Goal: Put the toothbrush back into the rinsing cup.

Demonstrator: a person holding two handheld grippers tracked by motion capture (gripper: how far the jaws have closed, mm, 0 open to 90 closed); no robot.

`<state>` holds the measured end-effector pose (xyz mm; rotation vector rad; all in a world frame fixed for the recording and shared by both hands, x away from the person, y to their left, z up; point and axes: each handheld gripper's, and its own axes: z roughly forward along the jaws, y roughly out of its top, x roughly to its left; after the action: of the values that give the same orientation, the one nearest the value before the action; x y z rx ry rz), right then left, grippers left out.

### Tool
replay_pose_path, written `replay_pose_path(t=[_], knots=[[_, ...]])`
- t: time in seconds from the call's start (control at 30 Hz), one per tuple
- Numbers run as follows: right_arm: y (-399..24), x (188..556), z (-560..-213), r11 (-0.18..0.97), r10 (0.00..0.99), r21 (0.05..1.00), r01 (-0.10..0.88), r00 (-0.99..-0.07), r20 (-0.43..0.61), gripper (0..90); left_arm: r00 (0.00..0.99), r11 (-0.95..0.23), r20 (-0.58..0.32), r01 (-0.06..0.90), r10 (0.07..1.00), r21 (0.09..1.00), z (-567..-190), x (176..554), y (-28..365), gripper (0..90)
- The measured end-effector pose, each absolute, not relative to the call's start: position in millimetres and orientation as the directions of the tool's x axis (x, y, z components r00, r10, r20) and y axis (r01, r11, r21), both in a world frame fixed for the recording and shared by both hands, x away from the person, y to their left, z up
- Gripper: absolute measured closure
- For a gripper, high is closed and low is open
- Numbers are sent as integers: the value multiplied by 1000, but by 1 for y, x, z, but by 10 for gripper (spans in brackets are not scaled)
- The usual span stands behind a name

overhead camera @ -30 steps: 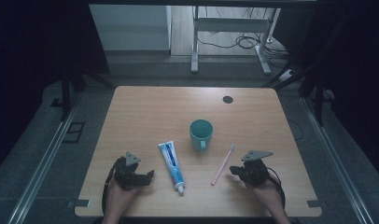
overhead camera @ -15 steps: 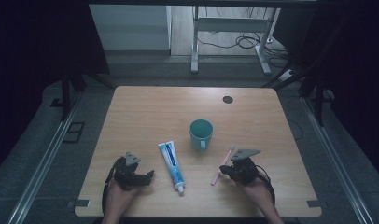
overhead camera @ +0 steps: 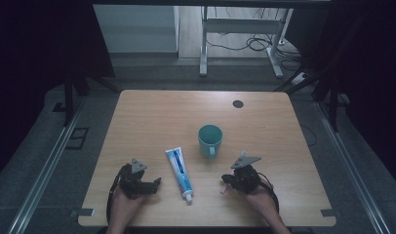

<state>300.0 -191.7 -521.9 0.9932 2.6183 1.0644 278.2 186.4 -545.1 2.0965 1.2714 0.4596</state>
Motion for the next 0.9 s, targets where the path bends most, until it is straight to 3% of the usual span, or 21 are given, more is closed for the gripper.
replay_pose_path(t=[0.9], knots=[[-225, 296, -525, 530, 670, 629, 569, -736, 102, 891, 472, -331, -29, 659, 881, 675, -545, 278, 186, 63]])
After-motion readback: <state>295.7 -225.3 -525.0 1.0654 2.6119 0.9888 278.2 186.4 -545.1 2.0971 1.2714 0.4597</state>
